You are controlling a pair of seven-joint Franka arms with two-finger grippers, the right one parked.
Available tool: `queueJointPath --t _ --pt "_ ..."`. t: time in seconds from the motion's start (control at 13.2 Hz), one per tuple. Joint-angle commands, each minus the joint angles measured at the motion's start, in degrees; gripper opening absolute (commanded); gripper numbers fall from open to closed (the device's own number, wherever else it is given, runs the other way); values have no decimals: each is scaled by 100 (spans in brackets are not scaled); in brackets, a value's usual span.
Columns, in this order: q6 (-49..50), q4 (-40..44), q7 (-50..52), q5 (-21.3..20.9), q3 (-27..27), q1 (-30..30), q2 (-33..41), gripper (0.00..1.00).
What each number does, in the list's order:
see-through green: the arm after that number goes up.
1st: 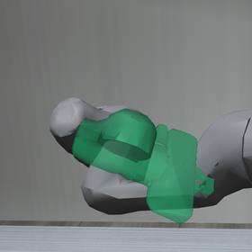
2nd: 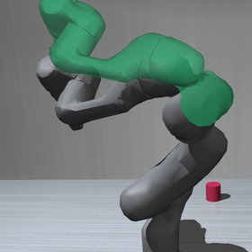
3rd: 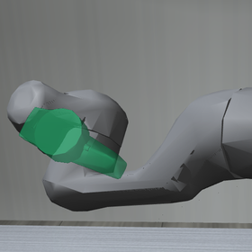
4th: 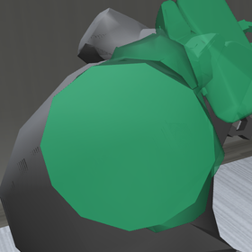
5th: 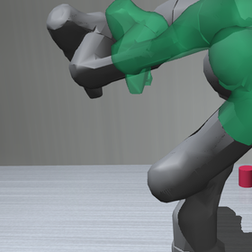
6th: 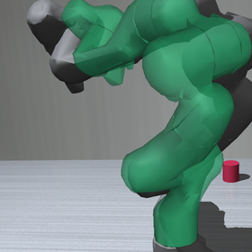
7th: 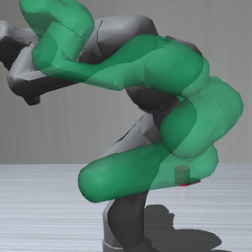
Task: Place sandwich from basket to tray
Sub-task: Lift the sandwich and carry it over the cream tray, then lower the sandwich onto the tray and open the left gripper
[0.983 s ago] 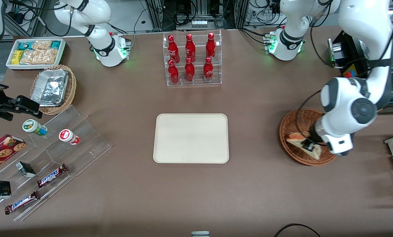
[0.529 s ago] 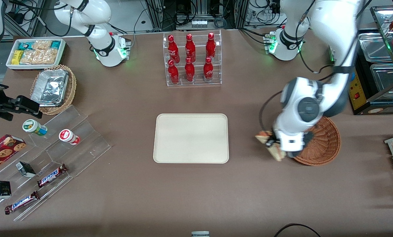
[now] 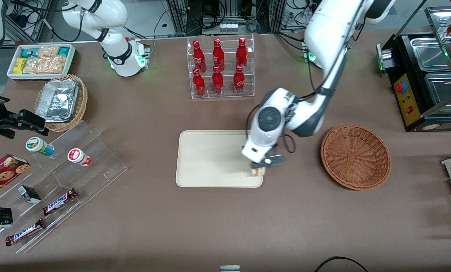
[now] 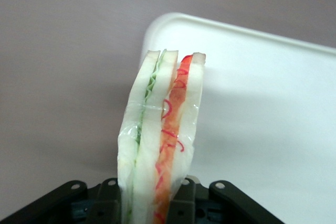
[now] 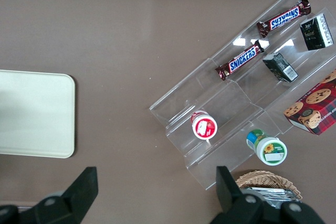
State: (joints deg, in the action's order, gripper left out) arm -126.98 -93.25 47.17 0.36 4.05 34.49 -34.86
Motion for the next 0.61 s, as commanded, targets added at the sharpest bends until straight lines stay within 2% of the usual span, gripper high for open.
queueJointPath --t 0.0,0.53 --pt "-353 281 -296 166 -63 146 -328 23" --pt "-380 492 -200 158 34 269 -689 26"
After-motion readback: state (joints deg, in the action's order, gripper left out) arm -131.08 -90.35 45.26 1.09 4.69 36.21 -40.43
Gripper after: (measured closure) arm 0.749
